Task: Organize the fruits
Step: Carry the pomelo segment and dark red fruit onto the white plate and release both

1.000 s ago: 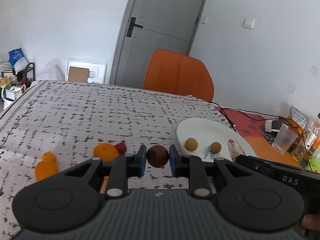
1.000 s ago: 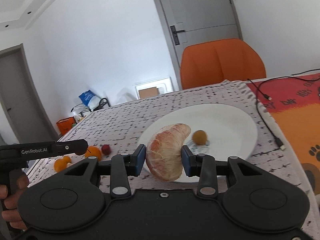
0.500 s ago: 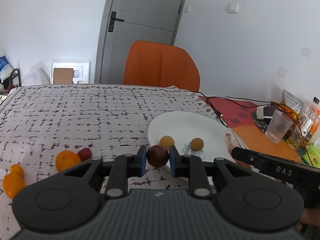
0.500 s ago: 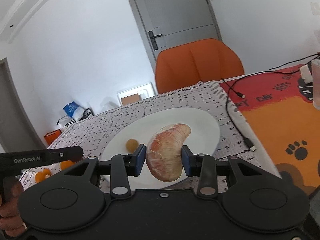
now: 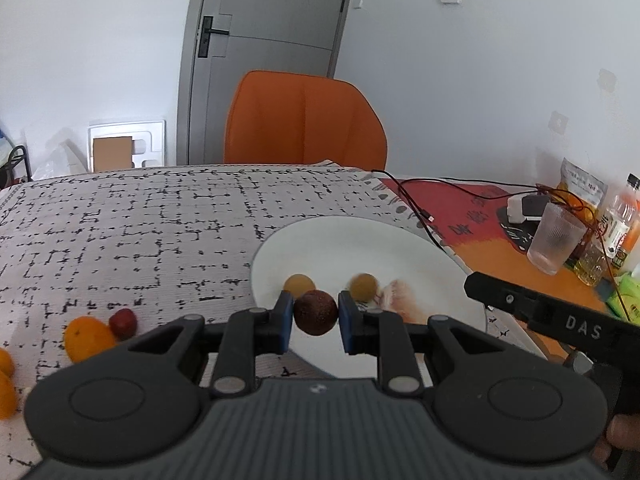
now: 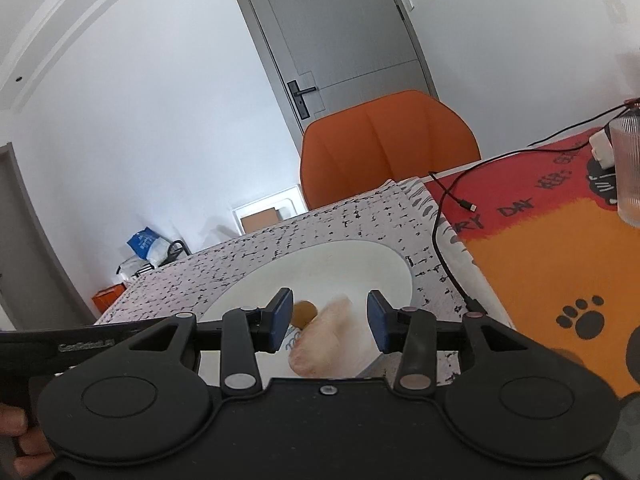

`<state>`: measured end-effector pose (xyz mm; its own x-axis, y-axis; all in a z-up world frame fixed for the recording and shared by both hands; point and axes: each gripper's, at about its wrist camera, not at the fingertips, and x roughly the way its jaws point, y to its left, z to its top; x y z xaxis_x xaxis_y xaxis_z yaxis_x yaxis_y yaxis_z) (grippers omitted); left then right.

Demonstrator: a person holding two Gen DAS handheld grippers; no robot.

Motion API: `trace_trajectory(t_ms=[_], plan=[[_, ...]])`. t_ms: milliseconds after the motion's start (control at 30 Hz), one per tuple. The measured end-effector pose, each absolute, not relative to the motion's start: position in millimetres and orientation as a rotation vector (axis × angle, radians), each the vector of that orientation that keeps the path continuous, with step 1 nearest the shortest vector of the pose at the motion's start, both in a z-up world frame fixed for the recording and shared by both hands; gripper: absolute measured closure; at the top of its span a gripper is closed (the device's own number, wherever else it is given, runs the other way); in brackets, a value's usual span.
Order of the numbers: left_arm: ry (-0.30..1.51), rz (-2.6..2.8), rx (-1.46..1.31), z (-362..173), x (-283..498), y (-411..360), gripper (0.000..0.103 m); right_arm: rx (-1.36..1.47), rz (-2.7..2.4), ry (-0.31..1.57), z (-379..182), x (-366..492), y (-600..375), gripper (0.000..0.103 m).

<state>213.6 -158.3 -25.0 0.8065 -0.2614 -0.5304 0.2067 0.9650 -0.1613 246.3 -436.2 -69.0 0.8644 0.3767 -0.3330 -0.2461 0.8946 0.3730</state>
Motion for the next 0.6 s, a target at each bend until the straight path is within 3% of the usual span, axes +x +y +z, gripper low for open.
trace_trajectory(t_ms=[167, 333, 433, 600], plan=[[0.581, -0.264, -0.089, -24.5, 215.7, -164.6, 0.08, 0.336, 0.353, 0.415, -69.9, 238.4, -435.8, 0.06], [0.559, -0.264, -0.073, -18.3, 212.4, -166.0, 0.072, 0.343, 0.349, 0.429, -71.9, 233.1, -435.5, 0.056], [0.561, -0.242, -0.089, -16.8, 209.2, -160.3, 0.063, 0.346, 0.349, 0.43, -71.4, 229.9, -435.7, 0.053], [0.561, -0.201, -0.09, -15.0, 200.1, -146.7, 0.04, 0.35, 0.344, 0.428, -70.8, 223.9, -433.7, 0.044]])
